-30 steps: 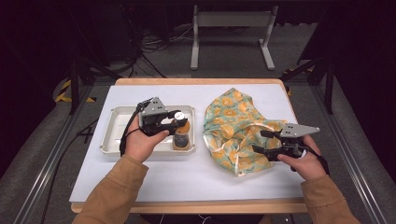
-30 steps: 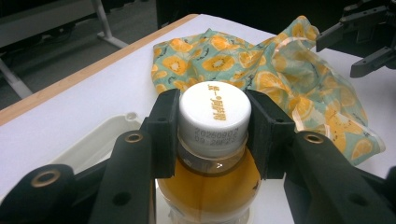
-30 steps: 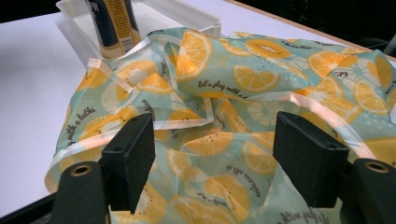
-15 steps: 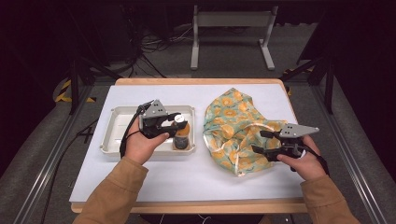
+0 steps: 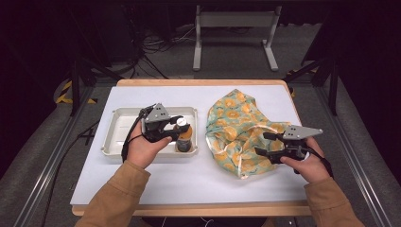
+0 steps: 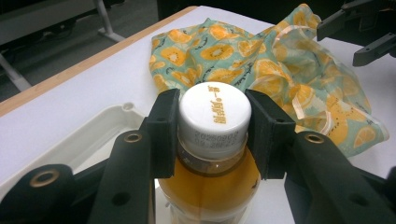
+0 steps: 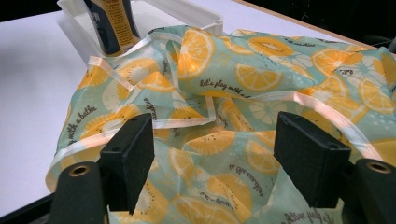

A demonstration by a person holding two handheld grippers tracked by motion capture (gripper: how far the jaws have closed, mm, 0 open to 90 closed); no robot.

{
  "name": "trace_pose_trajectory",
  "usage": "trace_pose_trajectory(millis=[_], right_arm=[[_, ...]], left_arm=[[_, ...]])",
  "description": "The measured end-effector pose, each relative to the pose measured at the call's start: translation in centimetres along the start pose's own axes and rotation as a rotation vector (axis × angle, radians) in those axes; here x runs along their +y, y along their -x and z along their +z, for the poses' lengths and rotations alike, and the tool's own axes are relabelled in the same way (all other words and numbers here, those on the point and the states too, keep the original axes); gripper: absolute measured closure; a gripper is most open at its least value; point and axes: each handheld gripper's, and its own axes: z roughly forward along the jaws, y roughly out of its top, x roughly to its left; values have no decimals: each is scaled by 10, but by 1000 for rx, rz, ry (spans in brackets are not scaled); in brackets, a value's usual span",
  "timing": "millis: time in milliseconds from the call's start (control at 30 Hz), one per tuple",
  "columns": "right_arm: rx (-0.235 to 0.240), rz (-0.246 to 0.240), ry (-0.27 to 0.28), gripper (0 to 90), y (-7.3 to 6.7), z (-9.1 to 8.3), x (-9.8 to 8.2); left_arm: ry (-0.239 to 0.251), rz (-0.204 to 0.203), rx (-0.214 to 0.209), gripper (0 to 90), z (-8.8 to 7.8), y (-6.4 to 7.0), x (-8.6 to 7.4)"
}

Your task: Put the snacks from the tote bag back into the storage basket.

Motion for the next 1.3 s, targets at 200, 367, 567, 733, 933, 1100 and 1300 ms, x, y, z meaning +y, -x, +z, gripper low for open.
trace_pose_trajectory(millis=[200,367,567,733,933,1100,1300], right_arm=[[2,1,-4,286,0,1,0],[1,2,-4,283,0,1,0],[-3,5,5,277,0,0,-1],[-9,2,10,274,0,-1,0],[-8,-1,11,273,0,-1,0],[-9,-2,15,272,-1,-3,0],[-14,-3,20,258,-1,-5,1]], left_arm=[[46,-23,-3,392,-2,1,1],[66,-42,19,246,-6,1,5],[79,-61,15,186,-16,1,13],[85,-87,-10,113,-25,3,18],[85,-88,-23,72,-46,4,18],[78,-101,-4,65,-63,-1,9],[70,-127,20,59,-75,-10,-10]])
